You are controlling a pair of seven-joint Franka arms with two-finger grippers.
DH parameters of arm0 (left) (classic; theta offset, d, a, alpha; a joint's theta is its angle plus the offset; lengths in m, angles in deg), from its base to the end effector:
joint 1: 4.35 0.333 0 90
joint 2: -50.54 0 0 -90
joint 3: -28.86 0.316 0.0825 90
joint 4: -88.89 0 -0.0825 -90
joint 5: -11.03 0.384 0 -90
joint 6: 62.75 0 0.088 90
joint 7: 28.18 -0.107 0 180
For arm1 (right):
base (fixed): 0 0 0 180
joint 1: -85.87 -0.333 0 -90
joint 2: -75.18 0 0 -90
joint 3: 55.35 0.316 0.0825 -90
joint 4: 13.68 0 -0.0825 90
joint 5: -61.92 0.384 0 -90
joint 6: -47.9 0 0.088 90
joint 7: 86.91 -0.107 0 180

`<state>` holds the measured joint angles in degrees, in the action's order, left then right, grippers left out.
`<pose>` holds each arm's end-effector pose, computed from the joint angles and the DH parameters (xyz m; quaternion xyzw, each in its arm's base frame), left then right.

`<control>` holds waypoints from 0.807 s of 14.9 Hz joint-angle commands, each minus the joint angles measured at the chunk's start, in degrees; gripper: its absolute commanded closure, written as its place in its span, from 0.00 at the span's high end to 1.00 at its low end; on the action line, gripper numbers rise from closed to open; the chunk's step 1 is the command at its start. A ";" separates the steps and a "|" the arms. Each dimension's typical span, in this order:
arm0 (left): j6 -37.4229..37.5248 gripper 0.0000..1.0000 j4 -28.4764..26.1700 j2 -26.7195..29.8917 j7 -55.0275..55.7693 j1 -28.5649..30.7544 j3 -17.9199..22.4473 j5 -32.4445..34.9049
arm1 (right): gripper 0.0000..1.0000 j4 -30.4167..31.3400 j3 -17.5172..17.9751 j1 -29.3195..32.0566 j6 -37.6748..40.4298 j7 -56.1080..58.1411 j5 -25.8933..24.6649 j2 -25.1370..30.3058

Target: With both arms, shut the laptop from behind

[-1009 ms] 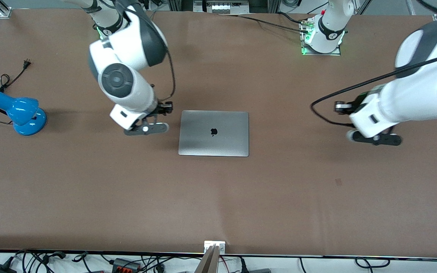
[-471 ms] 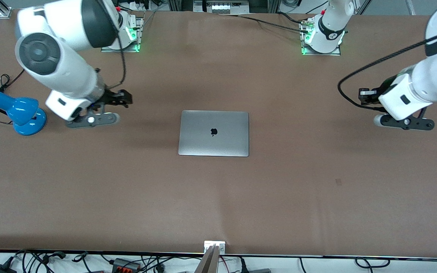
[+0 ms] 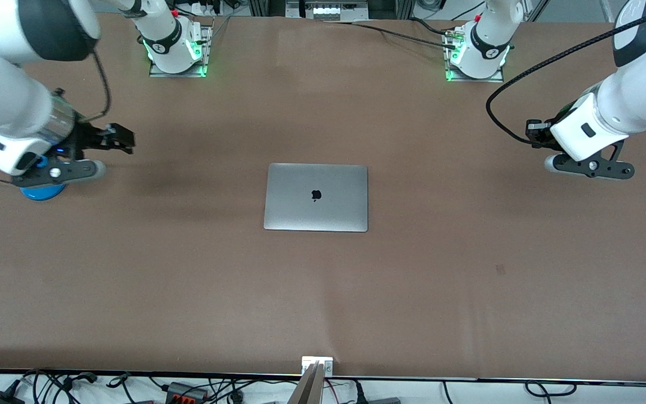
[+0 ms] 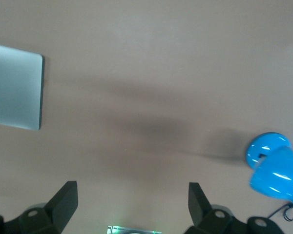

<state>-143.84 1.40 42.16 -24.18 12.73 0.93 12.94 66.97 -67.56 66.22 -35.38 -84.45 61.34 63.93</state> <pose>0.5660 -0.0861 0.5594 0.9907 -0.0606 -0.1214 0.0018 0.5924 0.0889 0.5800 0.9933 0.0863 -0.0717 0.0289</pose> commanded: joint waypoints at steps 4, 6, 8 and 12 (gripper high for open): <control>-0.47 0.00 -1.20 1.61 -1.71 0.85 -0.02 -0.85 | 1.00 13.02 13.78 19.88 -7.79 1.76 0.15 12.24; -0.47 0.00 -1.11 1.61 -1.71 0.76 -0.11 -0.85 | 1.00 17.43 14.58 21.31 -10.94 2.28 0.06 15.90; -0.38 0.00 -1.11 1.61 -1.80 0.85 -0.03 -0.77 | 1.00 17.17 14.59 22.54 -9.63 4.73 0.15 15.99; -0.21 0.00 -0.41 1.61 -2.15 -3.34 4.69 -0.68 | 1.00 16.20 14.32 22.64 -7.25 4.92 0.32 15.03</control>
<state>-143.85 1.47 42.24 -24.57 12.51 1.45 12.94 82.35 -54.44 87.38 -42.92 -80.90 61.59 78.70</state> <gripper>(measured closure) 0.991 0.000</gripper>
